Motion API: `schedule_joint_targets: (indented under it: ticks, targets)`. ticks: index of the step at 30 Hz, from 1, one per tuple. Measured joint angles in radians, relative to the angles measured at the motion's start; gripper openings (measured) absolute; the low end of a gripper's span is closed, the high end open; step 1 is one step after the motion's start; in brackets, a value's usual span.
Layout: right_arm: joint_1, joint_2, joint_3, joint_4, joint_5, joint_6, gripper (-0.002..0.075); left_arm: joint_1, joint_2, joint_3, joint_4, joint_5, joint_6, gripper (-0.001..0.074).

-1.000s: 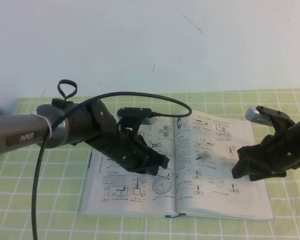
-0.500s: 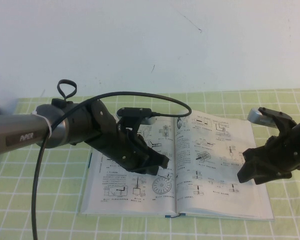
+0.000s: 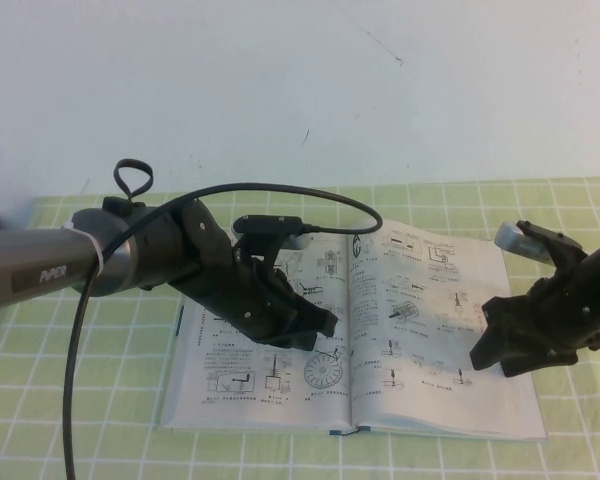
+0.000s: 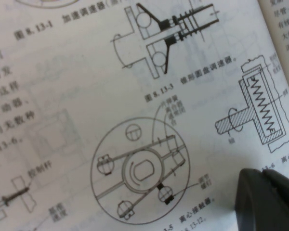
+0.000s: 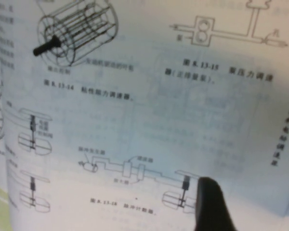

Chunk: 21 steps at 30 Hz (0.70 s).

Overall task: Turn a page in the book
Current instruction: Open the closed book

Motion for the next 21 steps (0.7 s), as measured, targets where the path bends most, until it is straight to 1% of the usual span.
schedule_joint_targets:
  ticks: [7,21]
  targets:
    - [0.002,0.015,0.000,0.123,0.011,-0.073,0.0367,0.000,0.000,0.000,0.000,0.000,0.000,-0.0004]
    - [0.004,0.020,0.002,0.178,0.011,-0.102,0.0367,0.000,0.000,0.000,0.000,0.002,0.000,-0.0004]
